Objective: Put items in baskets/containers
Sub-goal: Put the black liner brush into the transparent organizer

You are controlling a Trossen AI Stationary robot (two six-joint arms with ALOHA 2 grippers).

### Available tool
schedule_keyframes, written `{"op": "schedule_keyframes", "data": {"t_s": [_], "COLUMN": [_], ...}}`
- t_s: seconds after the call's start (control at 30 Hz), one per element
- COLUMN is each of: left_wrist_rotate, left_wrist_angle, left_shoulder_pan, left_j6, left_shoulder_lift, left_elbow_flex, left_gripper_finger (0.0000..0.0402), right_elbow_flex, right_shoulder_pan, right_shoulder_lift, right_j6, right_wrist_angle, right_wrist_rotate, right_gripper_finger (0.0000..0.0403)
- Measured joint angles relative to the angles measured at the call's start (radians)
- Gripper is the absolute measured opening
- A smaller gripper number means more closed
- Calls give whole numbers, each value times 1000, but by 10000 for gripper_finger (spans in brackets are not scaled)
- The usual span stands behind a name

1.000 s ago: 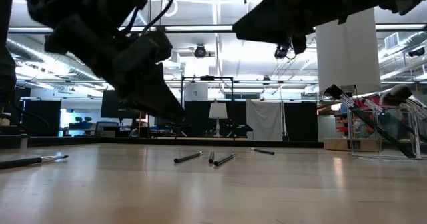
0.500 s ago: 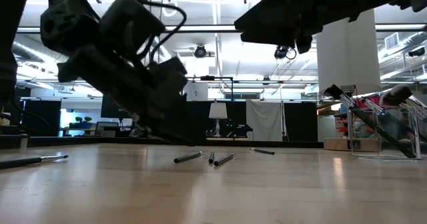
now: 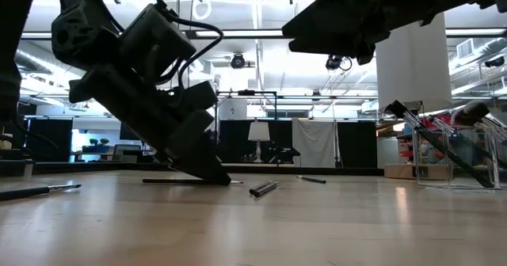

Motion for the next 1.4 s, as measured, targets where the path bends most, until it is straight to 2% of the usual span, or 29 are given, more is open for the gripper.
{"op": "schedule_keyframes", "data": {"t_s": [0.27,0.57,0.73,0.83,1.03,1.17,1.3,1.4], "left_wrist_rotate": [47,264,297,333,390,392,389,383], "left_wrist_angle": [32,47,62,38,-51,7,112,152], "left_shoulder_pan": [6,81,98,100,97,95,85,78], "left_j6": [110,232,299,347,384,370,376,396], "left_shoulder_lift": [-2,-12,-16,-44,-117,-132,-132,-132], "left_elbow_flex": [-29,-30,-32,-32,-55,-114,-172,-193], "left_gripper_finger": [97,62,55,69,126,161,169,157], "right_elbow_flex": [0,0,0,0,0,0,0,0], "right_shoulder_pan": [0,0,0,0,2,2,2,2], "right_shoulder_lift": [0,0,0,0,0,0,0,0], "right_j6": [0,0,16,23,24,26,24,24], "right_wrist_angle": [0,2,1,0,1,1,3,3], "right_wrist_rotate": [-1,-2,-2,-3,-14,-20,-20,-20], "right_gripper_finger": [174,174,174,174,174,174,174,174]}}
